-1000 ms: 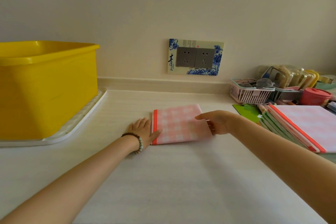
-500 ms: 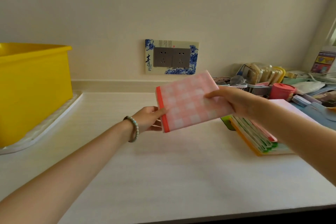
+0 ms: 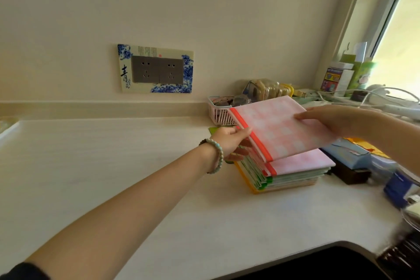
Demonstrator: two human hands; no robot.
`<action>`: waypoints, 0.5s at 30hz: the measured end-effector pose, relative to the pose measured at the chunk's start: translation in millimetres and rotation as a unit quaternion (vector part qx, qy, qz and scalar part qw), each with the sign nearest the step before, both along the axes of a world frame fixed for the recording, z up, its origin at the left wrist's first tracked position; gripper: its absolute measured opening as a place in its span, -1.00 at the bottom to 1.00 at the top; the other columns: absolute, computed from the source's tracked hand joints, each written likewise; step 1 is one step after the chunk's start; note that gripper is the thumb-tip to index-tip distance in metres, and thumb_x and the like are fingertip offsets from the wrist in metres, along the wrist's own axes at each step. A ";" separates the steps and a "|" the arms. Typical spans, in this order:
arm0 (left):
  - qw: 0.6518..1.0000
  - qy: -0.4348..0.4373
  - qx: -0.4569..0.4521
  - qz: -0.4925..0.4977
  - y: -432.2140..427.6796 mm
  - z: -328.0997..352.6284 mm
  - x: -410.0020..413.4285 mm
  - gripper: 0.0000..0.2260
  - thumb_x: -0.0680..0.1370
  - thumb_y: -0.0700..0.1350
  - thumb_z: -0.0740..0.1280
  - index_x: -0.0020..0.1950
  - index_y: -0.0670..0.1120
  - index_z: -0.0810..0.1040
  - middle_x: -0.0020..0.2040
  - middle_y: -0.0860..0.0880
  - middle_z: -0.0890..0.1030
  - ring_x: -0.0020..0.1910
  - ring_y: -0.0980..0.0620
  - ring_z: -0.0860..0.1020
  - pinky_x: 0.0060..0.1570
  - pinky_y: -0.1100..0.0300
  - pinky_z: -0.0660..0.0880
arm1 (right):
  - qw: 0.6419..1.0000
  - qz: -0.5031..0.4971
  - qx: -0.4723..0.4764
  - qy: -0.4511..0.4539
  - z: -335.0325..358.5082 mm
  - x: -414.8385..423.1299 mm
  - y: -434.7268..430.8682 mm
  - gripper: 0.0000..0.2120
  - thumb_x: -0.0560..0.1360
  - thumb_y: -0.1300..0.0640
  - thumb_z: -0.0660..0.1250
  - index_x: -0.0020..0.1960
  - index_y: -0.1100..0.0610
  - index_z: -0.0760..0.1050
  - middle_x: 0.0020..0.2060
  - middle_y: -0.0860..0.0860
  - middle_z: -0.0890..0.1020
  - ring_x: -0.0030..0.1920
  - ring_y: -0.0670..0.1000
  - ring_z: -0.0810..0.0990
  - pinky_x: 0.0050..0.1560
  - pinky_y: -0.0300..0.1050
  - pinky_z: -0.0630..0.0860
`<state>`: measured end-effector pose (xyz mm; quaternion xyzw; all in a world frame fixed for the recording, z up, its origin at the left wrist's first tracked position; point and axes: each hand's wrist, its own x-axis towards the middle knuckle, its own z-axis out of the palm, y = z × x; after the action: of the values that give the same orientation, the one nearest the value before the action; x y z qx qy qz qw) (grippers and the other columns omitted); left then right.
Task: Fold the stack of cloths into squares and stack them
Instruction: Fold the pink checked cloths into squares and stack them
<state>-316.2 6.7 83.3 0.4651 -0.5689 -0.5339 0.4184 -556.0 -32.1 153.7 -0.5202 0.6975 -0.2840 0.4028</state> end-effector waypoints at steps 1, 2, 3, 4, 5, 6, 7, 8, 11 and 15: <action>1.000 -0.018 -0.002 0.001 -1.9 -3.5 -6.5 -0.79 0.56 0.06 0.29 -0.13 -0.07 0.53 -0.25 0.05 0.57 -0.50 0.21 0.51 -0.47 0.36 0.50 | 1.000 -0.002 -0.001 0.018 -5.3 -6.1 -3.7 -0.55 0.48 0.01 0.35 0.31 0.11 0.39 0.05 0.13 0.59 -0.13 0.07 0.61 -0.25 -0.12 0.57; 0.999 -0.037 -0.003 0.005 -3.9 -7.2 -11.4 -0.78 0.55 0.07 0.29 -0.14 -0.06 0.52 -0.24 0.05 0.56 -0.50 0.22 0.50 -0.48 0.36 0.48 | 1.000 -0.004 -0.001 0.030 -9.7 -9.8 -5.7 -0.51 0.46 0.00 0.37 0.33 0.12 0.37 0.12 0.12 0.57 -0.02 0.09 0.58 -0.11 -0.09 0.55; 0.999 -0.053 -0.003 0.013 -6.0 -10.6 -15.0 -0.78 0.55 0.08 0.29 -0.16 -0.05 0.51 -0.24 0.05 0.55 -0.48 0.21 0.49 -0.48 0.36 0.47 | 1.000 -0.006 0.002 0.030 -14.3 -11.9 -8.2 -0.46 0.44 0.01 0.39 0.36 0.11 0.35 0.19 0.12 0.54 0.05 0.10 0.56 -0.02 -0.08 0.52; 0.998 -0.066 0.000 0.022 -8.1 -13.9 -17.4 -0.77 0.54 0.09 0.30 -0.17 -0.05 0.51 -0.24 0.05 0.55 -0.45 0.19 0.49 -0.46 0.34 0.46 | 1.000 -0.006 0.010 0.021 -18.2 -12.3 -9.3 -0.43 0.44 0.01 0.40 0.39 0.11 0.33 0.22 0.11 0.53 0.08 0.11 0.55 0.03 -0.07 0.51; 0.997 -0.076 0.002 0.030 -9.8 -17.9 -18.9 -0.77 0.54 0.09 0.30 -0.19 -0.05 0.51 -0.24 0.05 0.55 -0.41 0.17 0.47 -0.44 0.32 0.45 | 1.000 -0.006 0.018 0.009 -22.1 -13.1 -11.2 -0.41 0.44 0.03 0.41 0.40 0.11 0.31 0.22 0.11 0.53 0.08 0.10 0.55 0.05 -0.06 0.51; 0.996 -0.083 0.004 0.035 -10.8 -21.9 -19.7 -0.76 0.53 0.10 0.31 -0.19 -0.05 0.51 -0.24 0.04 0.55 -0.39 0.14 0.46 -0.41 0.30 0.44 | 1.000 -0.006 0.024 0.007 -25.5 -13.8 -12.6 -0.39 0.43 0.03 0.42 0.40 0.13 0.31 0.20 0.11 0.53 0.06 0.10 0.56 0.08 -0.06 0.51; 0.995 -0.089 0.005 0.039 -11.7 -25.4 -20.1 -0.76 0.53 0.10 0.31 -0.20 -0.05 0.51 -0.24 0.04 0.54 -0.37 0.13 0.45 -0.39 0.29 0.43 | 1.000 -0.004 0.025 0.017 -28.8 -14.9 -14.5 -0.35 0.40 0.03 0.45 0.41 0.15 0.31 0.22 0.11 0.51 0.09 0.09 0.55 0.14 -0.06 0.49; 0.995 -0.095 0.006 0.044 -12.5 -28.7 -20.1 -0.75 0.52 0.11 0.32 -0.20 -0.05 0.51 -0.24 0.04 0.54 -0.35 0.12 0.44 -0.37 0.28 0.43 | 0.999 -0.001 0.020 0.031 -32.1 -16.0 -16.0 -0.26 0.35 0.02 0.49 0.43 0.14 0.27 0.31 0.08 0.43 0.18 0.08 0.51 0.21 -0.06 0.44; 0.992 -0.106 0.018 0.065 -16.2 -36.5 -19.6 -0.74 0.49 0.14 0.34 -0.11 -0.06 0.48 -0.18 0.02 0.52 -0.25 0.09 0.47 -0.31 0.25 0.45 | 0.996 0.036 0.036 0.073 -37.2 -22.9 -19.8 -0.16 0.29 -0.08 0.51 0.44 0.17 0.26 0.44 0.05 0.27 0.37 0.06 0.33 0.32 -0.08 0.30; 0.988 -0.083 0.099 0.080 -20.6 -40.8 -23.4 -0.20 0.29 0.32 0.41 0.35 -0.10 0.32 0.24 -0.03 0.48 0.20 -0.04 0.47 0.20 -0.01 0.45 | 0.989 0.074 0.118 0.058 -31.7 -30.2 -15.2 -0.05 0.30 -0.20 0.39 0.52 0.16 0.05 0.47 0.09 0.22 0.45 0.09 0.23 0.44 -0.02 0.20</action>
<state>-339.7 -13.9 42.5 0.5904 -0.5072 -0.5121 0.3632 -586.2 -47.2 122.0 -0.5349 0.7077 -0.1388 0.4402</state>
